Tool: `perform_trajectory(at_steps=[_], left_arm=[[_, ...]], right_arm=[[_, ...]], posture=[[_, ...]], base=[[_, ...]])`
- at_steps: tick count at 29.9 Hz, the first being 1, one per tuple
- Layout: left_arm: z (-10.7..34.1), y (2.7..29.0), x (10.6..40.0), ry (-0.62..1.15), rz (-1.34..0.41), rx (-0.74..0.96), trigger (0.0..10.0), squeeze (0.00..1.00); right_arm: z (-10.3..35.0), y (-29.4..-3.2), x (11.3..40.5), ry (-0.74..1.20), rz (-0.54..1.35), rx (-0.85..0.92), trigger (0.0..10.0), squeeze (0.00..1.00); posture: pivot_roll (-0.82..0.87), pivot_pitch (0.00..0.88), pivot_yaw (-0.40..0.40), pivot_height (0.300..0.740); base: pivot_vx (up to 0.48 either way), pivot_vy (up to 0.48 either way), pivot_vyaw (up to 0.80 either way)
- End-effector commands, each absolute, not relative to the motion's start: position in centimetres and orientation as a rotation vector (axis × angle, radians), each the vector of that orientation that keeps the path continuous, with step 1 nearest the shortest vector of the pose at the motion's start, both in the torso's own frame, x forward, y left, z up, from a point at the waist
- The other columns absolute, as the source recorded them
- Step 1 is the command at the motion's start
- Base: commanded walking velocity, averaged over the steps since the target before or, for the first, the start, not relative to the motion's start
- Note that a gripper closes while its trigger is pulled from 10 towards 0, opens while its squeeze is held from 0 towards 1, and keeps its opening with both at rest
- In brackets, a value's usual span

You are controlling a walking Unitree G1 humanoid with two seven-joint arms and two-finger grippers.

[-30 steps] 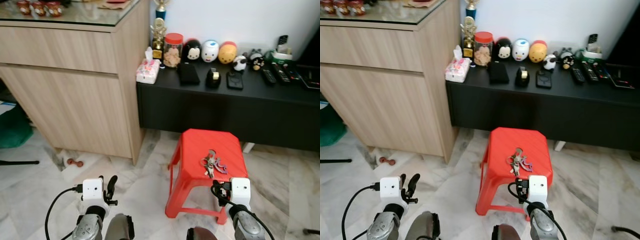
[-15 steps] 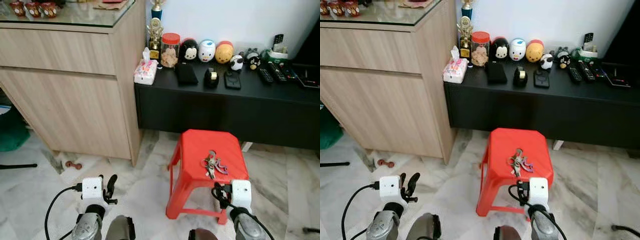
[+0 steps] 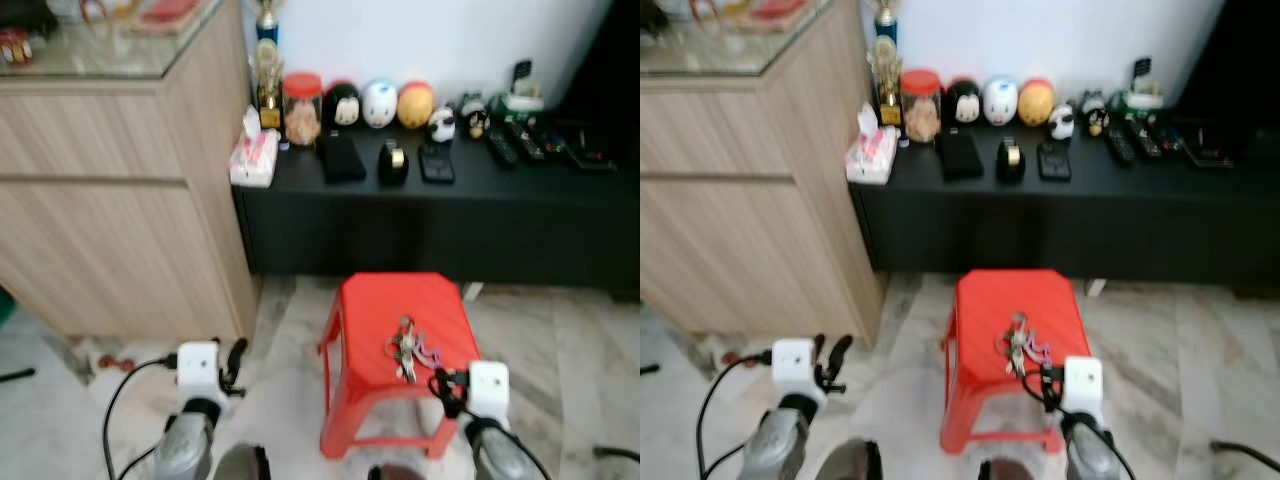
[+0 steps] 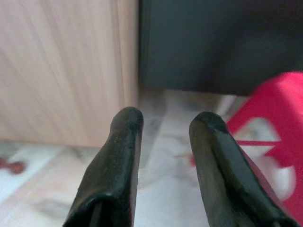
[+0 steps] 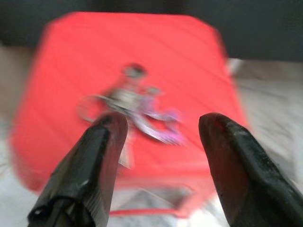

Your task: Hang keys on a hook

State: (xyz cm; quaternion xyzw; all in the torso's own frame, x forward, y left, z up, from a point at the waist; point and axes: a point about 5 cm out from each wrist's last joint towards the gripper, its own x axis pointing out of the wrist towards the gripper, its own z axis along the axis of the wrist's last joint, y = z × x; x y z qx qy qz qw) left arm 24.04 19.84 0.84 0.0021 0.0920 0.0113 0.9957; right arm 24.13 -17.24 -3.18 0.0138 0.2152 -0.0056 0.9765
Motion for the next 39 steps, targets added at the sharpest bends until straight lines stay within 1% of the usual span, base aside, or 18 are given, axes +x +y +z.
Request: perform_trajectory(at_steps=[1,5,6,8,11,14,18,22,24,25,26,27,30,31,32,36,39], left_arm=[[1.0,19.1,24.4,0.180,0.002,0.001,10.0,0.00],[1.0,19.0,24.5,0.178,-0.003,0.000,10.0,0.00],[0.9,18.9,24.5,0.181,-0.010,-0.001,10.0,0.00],[0.9,18.8,24.5,0.186,-0.016,0.001,10.0,0.00],[0.9,18.8,24.5,0.186,-0.017,0.001,10.0,0.00],[0.9,18.8,24.5,0.186,-0.017,0.000,10.0,0.00],[0.8,18.8,24.5,0.190,-0.019,0.001,10.0,0.00],[0.7,18.8,24.5,0.196,-0.025,0.002,10.0,0.00],[0.7,18.8,24.5,0.196,-0.028,0.003,10.0,0.00],[0.7,18.8,24.5,0.196,-0.028,0.003,10.0,0.00],[0.7,18.8,24.5,0.196,-0.028,0.003,10.0,0.00],[0.7,18.8,24.5,0.197,-0.028,0.003,10.0,0.00],[0.8,18.8,24.6,0.196,-0.029,0.005,10.0,0.00],[0.8,18.7,24.6,0.195,-0.029,0.006,10.0,0.00],[0.8,18.7,24.6,0.194,-0.028,0.006,10.0,0.00],[0.8,18.8,24.6,0.191,-0.027,0.005,10.0,0.00],[0.7,18.8,24.5,0.194,-0.027,0.006,10.0,0.00]], right_arm=[[-3.5,-18.5,23.5,0.459,-0.041,0.011,10.0,0.00],[-3.8,-18.5,23.3,0.488,-0.029,0.000,10.0,0.00],[-4.1,-18.7,23.2,0.527,-0.013,-0.043,10.0,0.00],[-4.3,-18.6,23.1,0.543,0.013,-0.065,10.0,0.00],[-4.4,-18.5,23.1,0.566,0.034,-0.048,10.0,0.00],[-4.6,-17.8,23.1,0.596,0.136,-0.023,10.0,0.00],[-4.9,-17.0,22.8,0.634,0.207,-0.012,10.0,0.00],[-5.3,-17.1,22.5,0.672,0.204,-0.043,10.0,0.00],[-5.2,-17.5,22.7,0.668,0.140,0.059,10.0,0.00],[-5.2,-17.6,22.8,0.671,0.132,0.062,10.0,0.16],[-5.2,-17.6,22.8,0.671,0.132,0.062,10.0,0.16],[-5.2,-17.5,22.8,0.675,0.143,0.060,10.0,1.00],[-5.2,-17.6,22.9,0.682,0.152,0.040,10.0,1.00],[-5.1,-17.7,23.0,0.672,0.146,0.033,10.0,0.65],[-4.9,-17.8,23.2,0.658,0.135,0.027,10.0,0.00],[-4.2,-18.1,23.9,0.595,0.088,0.053,10.0,0.00],[-4.1,-17.9,24.0,0.575,0.109,0.033,10.0,0.00]], posture=[[-0.08,0.063,-0.039,0.634],[-0.08,0.065,-0.038,0.634],[-0.08,0.065,-0.037,0.634],[-0.08,0.065,-0.037,0.634],[-0.08,0.066,-0.038,0.634],[-0.08,0.067,-0.038,0.634],[-0.08,0.068,-0.036,0.634],[-0.08,0.067,-0.036,0.634],[-0.08,0.068,-0.033,0.634],[-0.08,0.068,-0.033,0.634],[-0.08,0.068,-0.033,0.634],[-0.08,0.067,-0.032,0.634],[-0.07,0.067,-0.034,0.634],[-0.07,0.067,-0.035,0.634],[-0.07,0.067,-0.035,0.634],[-0.07,0.068,-0.036,0.634],[-0.07,0.070,-0.036,0.634]], base=[[0.262,0.000,0.00],[0.000,0.000,0.00],[0.000,0.000,0.00],[0.000,0.000,0.00],[0.000,0.000,0.00],[0.000,0.000,0.00],[0.000,0.000,0.00],[0.000,0.000,0.00],[0.000,0.000,0.00],[0.000,0.000,0.00],[0.000,0.000,0.00],[0.000,0.000,0.00],[0.000,0.000,0.00],[0.000,0.000,0.00],[0.000,0.000,0.00],[0.000,0.000,0.00],[0.000,0.000,0.00]])
